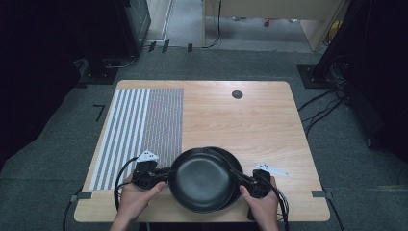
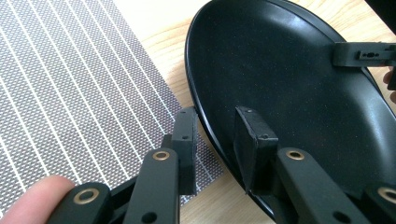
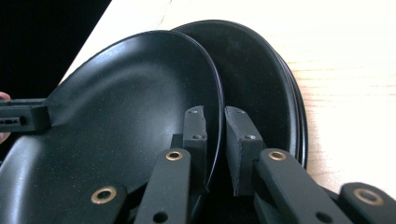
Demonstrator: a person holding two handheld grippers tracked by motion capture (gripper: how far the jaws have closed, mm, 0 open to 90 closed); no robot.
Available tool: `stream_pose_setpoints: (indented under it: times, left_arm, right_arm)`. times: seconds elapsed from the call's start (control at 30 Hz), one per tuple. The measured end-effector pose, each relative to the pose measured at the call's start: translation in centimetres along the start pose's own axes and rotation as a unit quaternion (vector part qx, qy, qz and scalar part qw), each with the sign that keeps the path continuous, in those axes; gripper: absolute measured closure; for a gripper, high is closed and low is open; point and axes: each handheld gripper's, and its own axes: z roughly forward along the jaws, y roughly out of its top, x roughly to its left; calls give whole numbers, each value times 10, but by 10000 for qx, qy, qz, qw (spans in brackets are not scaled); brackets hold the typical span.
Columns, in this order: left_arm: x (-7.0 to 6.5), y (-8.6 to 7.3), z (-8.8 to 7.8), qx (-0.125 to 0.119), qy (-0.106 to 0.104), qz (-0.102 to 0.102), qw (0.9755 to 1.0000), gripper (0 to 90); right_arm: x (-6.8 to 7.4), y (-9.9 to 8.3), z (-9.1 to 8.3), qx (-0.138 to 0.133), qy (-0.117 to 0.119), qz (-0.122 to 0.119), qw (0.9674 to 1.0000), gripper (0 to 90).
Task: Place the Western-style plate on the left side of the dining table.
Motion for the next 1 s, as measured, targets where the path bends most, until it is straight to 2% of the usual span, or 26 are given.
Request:
stream_pose_setpoints:
  times: [0.33, 0.5, 0.53, 0.63, 0.8, 0.83, 0.87, 1.0]
  left_arm:
    - [2, 0, 0, 6, -52, 17, 10000, 710]
    - [2, 0, -1, 17, -85, 34, 10000, 707]
    - [3, 0, -1, 22, -95, 34, 9999, 708]
    - [4, 0, -2, 29, -130, 21, 9999, 706]
    - [5, 0, -2, 86, -191, 35, 9998, 703]
    - [5, 0, -2, 86, -191, 35, 9998, 701]
    - [6, 0, -1, 146, -264, 12, 9995, 697]
    - [8, 0, -3, 261, -400, 30, 9989, 684]
  right_arm:
    - [4, -6, 3, -119, -94, 237, 9996, 786]
    - [7, -10, 4, -278, -200, 212, 9992, 776]
    - [9, -12, 6, -369, -271, 141, 9989, 771]
    - [9, -13, 7, -427, -267, 134, 9986, 774]
    - [5, -13, 6, -443, -107, 429, 9980, 803]
    - [5, -13, 6, -443, -107, 429, 9980, 803]
    - [3, -13, 5, -434, -18, 584, 9973, 813]
    - [0, -13, 5, -440, 75, 749, 9962, 823]
